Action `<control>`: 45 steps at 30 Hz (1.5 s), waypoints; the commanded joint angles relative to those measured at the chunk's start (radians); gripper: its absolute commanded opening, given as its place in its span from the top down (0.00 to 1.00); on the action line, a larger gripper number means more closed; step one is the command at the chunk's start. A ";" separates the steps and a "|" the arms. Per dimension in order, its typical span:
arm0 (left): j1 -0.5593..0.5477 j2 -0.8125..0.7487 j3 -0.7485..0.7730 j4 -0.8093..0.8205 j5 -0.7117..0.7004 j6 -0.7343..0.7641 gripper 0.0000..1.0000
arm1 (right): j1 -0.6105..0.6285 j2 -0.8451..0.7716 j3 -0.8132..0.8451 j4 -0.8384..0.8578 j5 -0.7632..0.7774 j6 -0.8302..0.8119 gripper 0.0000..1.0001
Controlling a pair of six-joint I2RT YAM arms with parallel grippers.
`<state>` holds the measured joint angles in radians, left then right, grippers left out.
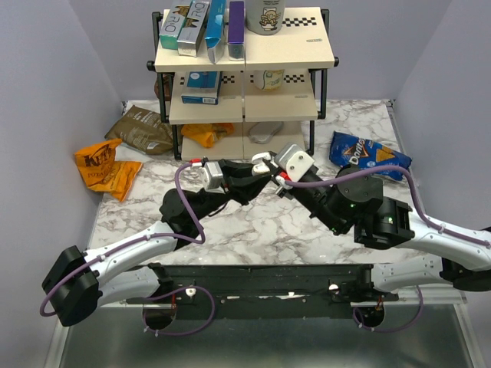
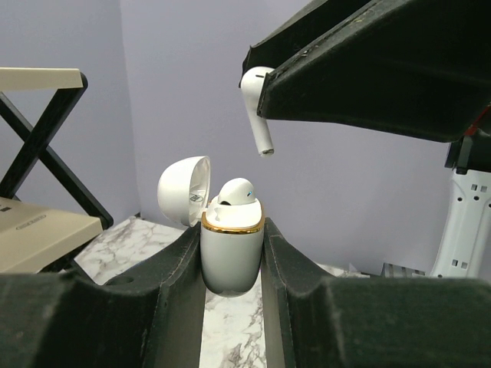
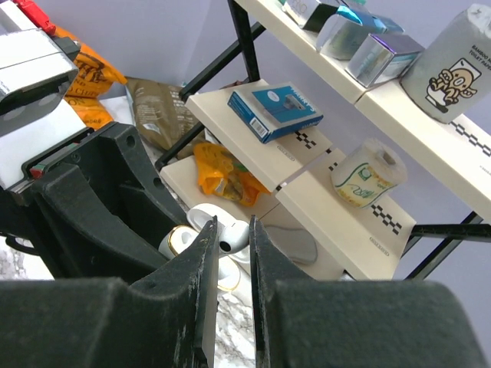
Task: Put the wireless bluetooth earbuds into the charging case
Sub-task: Place the earbud in the charging case.
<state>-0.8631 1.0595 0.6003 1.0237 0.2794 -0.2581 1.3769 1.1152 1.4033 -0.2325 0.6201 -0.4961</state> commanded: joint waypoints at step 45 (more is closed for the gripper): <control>0.015 -0.007 0.072 -0.080 -0.065 -0.010 1.00 | 0.037 0.087 -0.072 0.173 0.142 -0.119 0.99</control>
<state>-0.8566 1.0676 0.6430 0.9363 0.2348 -0.2634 1.4017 1.2053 1.3411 -0.0540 0.7429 -0.6250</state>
